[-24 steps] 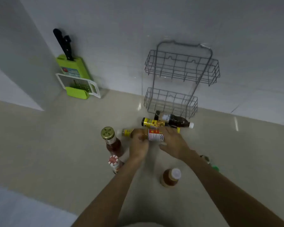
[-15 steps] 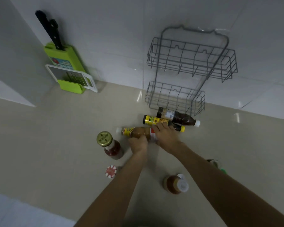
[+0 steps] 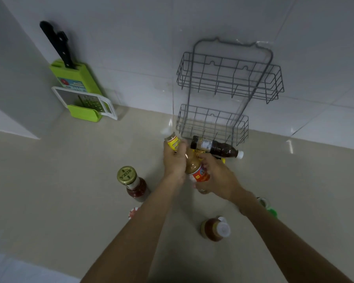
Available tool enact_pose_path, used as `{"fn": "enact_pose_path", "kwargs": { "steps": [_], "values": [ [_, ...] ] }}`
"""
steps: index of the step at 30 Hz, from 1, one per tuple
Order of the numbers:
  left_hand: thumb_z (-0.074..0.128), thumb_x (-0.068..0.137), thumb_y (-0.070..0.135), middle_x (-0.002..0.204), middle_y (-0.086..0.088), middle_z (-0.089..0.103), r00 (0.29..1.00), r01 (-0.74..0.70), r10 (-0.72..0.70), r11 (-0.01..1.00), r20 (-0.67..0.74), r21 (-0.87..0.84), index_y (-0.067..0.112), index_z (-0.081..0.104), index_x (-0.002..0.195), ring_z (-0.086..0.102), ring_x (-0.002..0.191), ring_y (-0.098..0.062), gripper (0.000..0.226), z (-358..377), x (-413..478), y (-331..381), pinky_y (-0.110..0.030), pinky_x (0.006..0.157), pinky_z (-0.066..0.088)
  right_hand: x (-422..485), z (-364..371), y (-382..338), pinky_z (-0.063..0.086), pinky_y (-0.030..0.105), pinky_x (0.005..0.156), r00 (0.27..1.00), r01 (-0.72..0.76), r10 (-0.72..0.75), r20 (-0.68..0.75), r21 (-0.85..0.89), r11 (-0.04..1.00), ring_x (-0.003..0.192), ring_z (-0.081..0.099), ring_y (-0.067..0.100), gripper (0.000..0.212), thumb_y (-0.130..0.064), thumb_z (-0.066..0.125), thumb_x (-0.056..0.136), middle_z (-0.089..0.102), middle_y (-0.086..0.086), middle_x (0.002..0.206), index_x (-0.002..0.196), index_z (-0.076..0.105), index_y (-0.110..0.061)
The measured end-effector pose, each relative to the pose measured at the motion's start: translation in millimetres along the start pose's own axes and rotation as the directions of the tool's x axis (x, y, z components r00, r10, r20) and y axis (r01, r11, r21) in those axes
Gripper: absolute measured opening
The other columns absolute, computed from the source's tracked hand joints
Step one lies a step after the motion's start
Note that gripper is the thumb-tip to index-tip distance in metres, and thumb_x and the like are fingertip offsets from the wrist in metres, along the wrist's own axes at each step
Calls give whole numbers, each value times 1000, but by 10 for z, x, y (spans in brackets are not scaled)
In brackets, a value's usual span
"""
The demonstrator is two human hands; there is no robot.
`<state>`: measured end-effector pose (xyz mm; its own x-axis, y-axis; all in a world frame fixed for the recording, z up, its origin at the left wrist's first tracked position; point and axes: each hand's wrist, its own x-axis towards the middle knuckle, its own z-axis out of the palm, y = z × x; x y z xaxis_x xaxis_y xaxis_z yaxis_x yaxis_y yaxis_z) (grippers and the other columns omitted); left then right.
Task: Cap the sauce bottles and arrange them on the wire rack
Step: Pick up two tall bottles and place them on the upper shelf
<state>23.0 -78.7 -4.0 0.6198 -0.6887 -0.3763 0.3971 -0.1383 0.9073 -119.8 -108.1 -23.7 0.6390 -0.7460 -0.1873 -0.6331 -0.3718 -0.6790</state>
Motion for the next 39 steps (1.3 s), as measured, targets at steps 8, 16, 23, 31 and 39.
{"fn": "enact_pose_path", "kwargs": {
  "steps": [8, 16, 23, 31, 39],
  "values": [
    [56, 94, 28, 114, 3, 64, 727, -413, 168, 882, 666, 229, 12, 54, 121, 61, 103, -5, 31, 200, -321, 1271, -18, 89, 50, -32, -822, -603, 54, 16, 81, 993, 79, -58, -99, 215, 973, 89, 66, -4, 73, -34, 92, 55, 67, -19, 100, 115, 51, -33],
    [12, 100, 53, 163, 4, 18, 931, -216, 169, 969, 322, 117, 21, 12, 156, 12, 150, -12, 64, 333, 311, 1668, -35, 120, 3, 702, -1738, -1275, 54, 24, 86, 728, 227, -62, -683, 155, 962, 94, 63, 10, 89, -40, 90, 58, 64, -8, 109, 131, 46, -15],
    [3, 96, 62, 164, 0, 12, 955, -66, 55, 997, 293, 29, 19, 11, 155, 8, 151, -16, 74, 545, 500, 1556, -40, 121, 2, 1453, -1721, -1357, 55, 32, 89, 773, 188, -34, -634, 177, 966, 101, 67, 19, 88, -44, 91, 53, 70, 0, 114, 127, 50, -17],
    [-5, 94, 61, 161, -2, 25, 935, -115, 128, 992, 330, -58, 20, 21, 154, 14, 150, -14, 78, 537, 643, 1382, -35, 120, 4, 1601, -1528, -1433, 54, 35, 89, 871, 147, -86, -484, 90, 985, 103, 66, 21, 79, -60, 78, 65, 67, 2, 116, 124, 48, -16],
    [-6, 94, 61, 161, -2, 26, 910, -71, 57, 997, 411, 20, 20, 20, 155, 17, 150, -16, 78, 841, 532, 1061, -37, 121, 5, 1200, -1569, -1100, 50, 39, 96, 886, -9, 97, -454, 191, 982, 113, 60, 23, 79, -69, 58, 78, 58, 5, 124, 130, 37, -13]
  ]
}}
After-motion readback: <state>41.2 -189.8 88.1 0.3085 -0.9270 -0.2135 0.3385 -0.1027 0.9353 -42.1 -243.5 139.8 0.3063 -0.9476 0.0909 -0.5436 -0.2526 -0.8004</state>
